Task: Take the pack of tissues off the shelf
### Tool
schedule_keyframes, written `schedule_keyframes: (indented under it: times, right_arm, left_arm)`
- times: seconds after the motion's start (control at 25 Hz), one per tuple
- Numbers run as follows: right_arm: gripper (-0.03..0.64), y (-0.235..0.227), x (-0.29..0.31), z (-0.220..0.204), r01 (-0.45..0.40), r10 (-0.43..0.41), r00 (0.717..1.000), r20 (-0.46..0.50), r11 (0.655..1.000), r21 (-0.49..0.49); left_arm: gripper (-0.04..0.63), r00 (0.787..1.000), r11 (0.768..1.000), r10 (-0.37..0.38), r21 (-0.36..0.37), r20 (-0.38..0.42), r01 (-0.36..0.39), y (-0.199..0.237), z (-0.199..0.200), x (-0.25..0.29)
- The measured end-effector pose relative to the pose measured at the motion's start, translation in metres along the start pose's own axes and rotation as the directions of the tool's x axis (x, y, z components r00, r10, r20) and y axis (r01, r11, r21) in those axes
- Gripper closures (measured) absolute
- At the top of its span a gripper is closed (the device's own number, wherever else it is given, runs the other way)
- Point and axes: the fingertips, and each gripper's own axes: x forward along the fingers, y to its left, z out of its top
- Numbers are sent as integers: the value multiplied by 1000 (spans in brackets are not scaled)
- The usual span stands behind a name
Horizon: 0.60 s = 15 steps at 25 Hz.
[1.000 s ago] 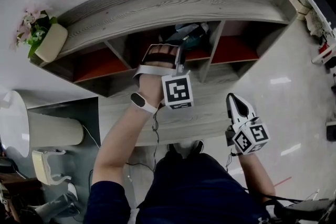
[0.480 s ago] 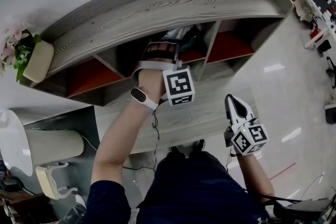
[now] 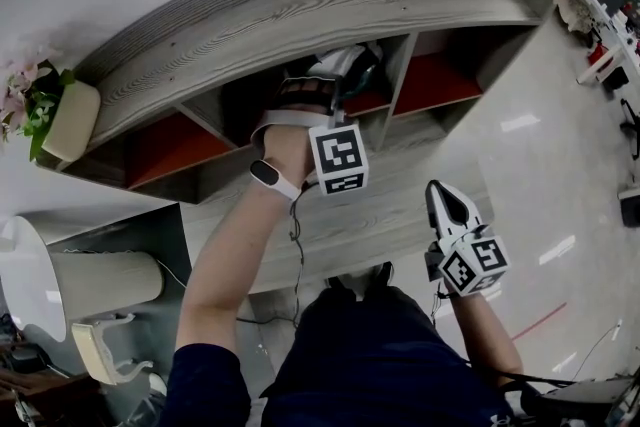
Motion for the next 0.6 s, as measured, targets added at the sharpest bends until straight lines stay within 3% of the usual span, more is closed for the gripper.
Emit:
schedule_keyframes:
  times: [0.4, 0.6]
  right_arm:
    - [614, 13, -13, -7, -11, 11, 1000, -4, 1000, 4]
    - [614, 21, -17, -10, -22, 22, 1000, -9, 1000, 2]
  left_arm:
    - [451, 997, 992, 81, 94, 7, -82, -7, 3, -16]
    - [453, 995, 994, 91, 62, 32, -93, -16, 4, -32]
